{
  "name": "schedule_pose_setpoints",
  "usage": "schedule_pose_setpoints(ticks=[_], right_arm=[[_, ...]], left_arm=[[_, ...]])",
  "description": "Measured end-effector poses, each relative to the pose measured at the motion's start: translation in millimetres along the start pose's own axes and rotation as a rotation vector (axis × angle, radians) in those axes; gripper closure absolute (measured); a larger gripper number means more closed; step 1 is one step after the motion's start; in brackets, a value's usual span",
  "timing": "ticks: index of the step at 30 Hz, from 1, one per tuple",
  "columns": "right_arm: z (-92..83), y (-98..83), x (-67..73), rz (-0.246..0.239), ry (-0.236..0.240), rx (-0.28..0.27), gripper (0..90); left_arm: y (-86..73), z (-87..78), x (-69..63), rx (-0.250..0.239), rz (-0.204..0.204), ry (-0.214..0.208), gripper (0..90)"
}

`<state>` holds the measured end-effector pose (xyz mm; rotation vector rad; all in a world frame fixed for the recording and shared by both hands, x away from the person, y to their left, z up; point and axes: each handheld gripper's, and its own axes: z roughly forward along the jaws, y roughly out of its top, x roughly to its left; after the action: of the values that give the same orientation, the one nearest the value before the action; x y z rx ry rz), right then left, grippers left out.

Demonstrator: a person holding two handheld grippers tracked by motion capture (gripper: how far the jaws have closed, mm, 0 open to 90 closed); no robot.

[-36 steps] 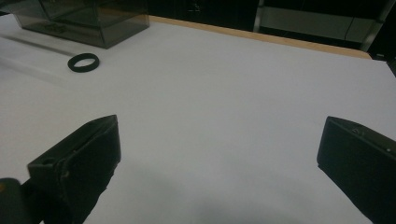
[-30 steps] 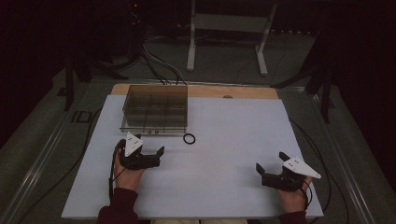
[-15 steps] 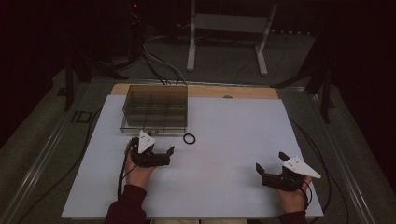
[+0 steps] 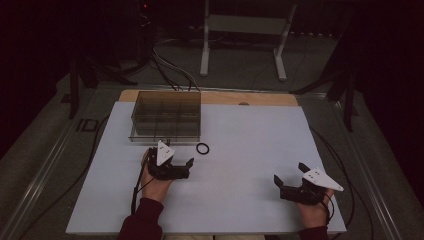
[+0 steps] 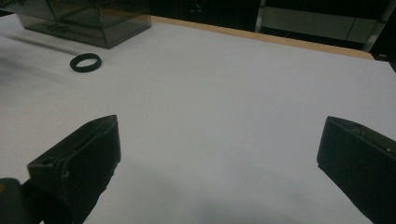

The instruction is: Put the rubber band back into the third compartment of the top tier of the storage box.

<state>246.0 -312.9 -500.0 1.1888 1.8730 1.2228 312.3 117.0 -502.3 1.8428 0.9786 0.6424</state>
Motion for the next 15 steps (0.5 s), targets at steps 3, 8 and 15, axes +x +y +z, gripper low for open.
schedule_pose_setpoints(ticks=[3,8,15], right_arm=[[0.1,0.1,0.2,-0.004,0.001,0.000,0.1],[0.1,0.1,0.1,-0.004,0.000,0.001,0.1],[0.6,0.3,0.5,-0.008,0.003,0.002,0.1]], left_arm=[[0.2,3.0,-3.2,0.006,0.004,-0.009,0.8],[-0.2,12.7,-11.0,0.022,0.014,-0.023,0.8],[-0.2,28.0,-19.0,0.051,0.026,-0.050,0.8]])
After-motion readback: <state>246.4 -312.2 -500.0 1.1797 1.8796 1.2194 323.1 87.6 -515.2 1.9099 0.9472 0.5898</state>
